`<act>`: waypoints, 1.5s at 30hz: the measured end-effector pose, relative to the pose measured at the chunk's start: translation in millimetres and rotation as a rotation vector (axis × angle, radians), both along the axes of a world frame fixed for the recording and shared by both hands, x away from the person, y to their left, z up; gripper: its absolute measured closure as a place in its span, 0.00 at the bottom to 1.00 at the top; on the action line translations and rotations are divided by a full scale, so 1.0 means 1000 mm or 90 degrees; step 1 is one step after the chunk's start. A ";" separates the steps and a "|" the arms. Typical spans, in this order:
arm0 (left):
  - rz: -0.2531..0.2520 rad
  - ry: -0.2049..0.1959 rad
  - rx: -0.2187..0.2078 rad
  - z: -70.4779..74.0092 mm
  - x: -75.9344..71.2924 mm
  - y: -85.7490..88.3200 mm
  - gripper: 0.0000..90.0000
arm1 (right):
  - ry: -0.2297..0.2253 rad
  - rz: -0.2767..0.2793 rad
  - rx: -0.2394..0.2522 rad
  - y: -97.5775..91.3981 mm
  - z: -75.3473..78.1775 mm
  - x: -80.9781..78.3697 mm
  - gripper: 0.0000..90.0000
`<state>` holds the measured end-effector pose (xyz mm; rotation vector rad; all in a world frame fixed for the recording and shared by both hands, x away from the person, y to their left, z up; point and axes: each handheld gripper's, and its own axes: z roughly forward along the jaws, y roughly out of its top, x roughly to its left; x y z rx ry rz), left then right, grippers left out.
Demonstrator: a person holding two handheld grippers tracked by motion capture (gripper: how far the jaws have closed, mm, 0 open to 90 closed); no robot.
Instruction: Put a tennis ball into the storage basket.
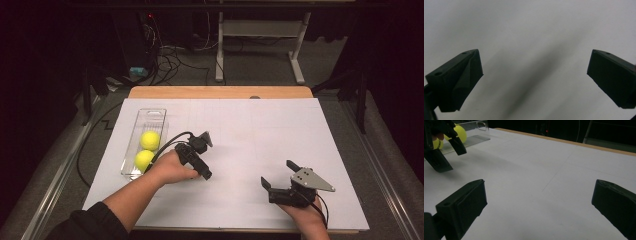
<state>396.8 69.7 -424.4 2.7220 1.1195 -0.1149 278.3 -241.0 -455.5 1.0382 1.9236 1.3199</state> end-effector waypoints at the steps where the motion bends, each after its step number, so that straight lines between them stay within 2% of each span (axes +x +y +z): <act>1: 0.000 0.000 0.000 0.000 0.000 0.000 0.01 | 0.000 0.000 0.000 0.000 0.000 0.000 0.00; 3: 0.008 -0.016 -0.017 -0.001 -0.003 0.002 0.01 | -0.002 0.000 0.000 0.000 0.000 0.000 0.00; 7: 0.002 -0.063 -0.048 -0.004 -0.013 0.008 0.01 | -0.004 -0.001 0.000 0.000 0.000 -0.001 0.00; 11: 0.007 -0.113 -0.097 -0.009 -0.025 0.016 0.01 | -0.004 0.002 0.001 0.000 0.001 -0.001 0.00; 16: 0.030 -0.183 -0.157 -0.014 -0.040 0.028 0.01 | -0.004 0.002 0.000 0.001 0.000 -0.001 0.00; 18: 0.039 -0.188 -0.177 -0.017 -0.044 0.033 0.02 | -0.003 0.002 0.000 0.001 0.000 -0.001 0.00; 19: 0.053 -0.196 -0.208 -0.021 -0.048 0.038 0.02 | -0.003 0.002 -0.001 0.000 0.000 -0.001 0.00; 20: 0.053 -0.196 -0.208 -0.021 -0.048 0.038 0.02 | -0.002 0.001 0.002 0.000 0.000 -0.001 0.00; 24: 0.067 -0.213 -0.251 -0.030 -0.056 0.046 0.02 | -0.002 0.000 0.000 -0.001 -0.001 0.000 0.00; 25: 0.069 -0.224 -0.263 -0.034 -0.059 0.049 0.02 | 0.000 -0.001 -0.001 -0.001 -0.001 0.000 0.00; 28: 0.069 -0.237 -0.274 -0.038 -0.061 0.051 0.02 | 0.001 -0.002 -0.001 -0.001 -0.002 0.001 0.00; 29: 0.071 -0.248 -0.291 -0.042 -0.064 0.052 0.02 | 0.004 -0.003 -0.003 0.000 -0.003 0.001 0.00; 30: 0.071 -0.248 -0.291 -0.042 -0.064 0.052 0.02 | 0.004 -0.003 -0.003 0.000 -0.003 0.001 0.00; 31: 0.073 -0.263 -0.301 -0.045 -0.066 0.054 0.02 | 0.005 -0.005 -0.005 -0.001 -0.003 0.001 0.00; 32: 0.073 -0.263 -0.301 -0.045 -0.066 0.054 0.02 | 0.005 -0.005 -0.005 -0.001 -0.003 0.001 0.00; 33: 0.075 -0.277 -0.313 -0.047 -0.068 0.056 0.02 | 0.005 -0.006 -0.006 -0.001 -0.004 0.002 0.00; 36: 0.082 -0.282 -0.319 -0.049 -0.068 0.058 0.02 | 0.008 -0.011 -0.005 -0.002 -0.004 0.002 0.00; 38: 0.087 -0.299 -0.349 -0.047 -0.071 0.063 0.02 | 0.009 -0.016 -0.007 -0.002 -0.005 0.003 0.00; 39: 0.087 -0.299 -0.349 -0.047 -0.071 0.063 0.02 | 0.009 -0.016 -0.007 -0.002 -0.005 0.003 0.00; 45: 0.058 -0.322 -0.376 -0.044 -0.076 0.065 0.01 | 0.012 -0.024 -0.011 -0.003 -0.006 0.004 0.00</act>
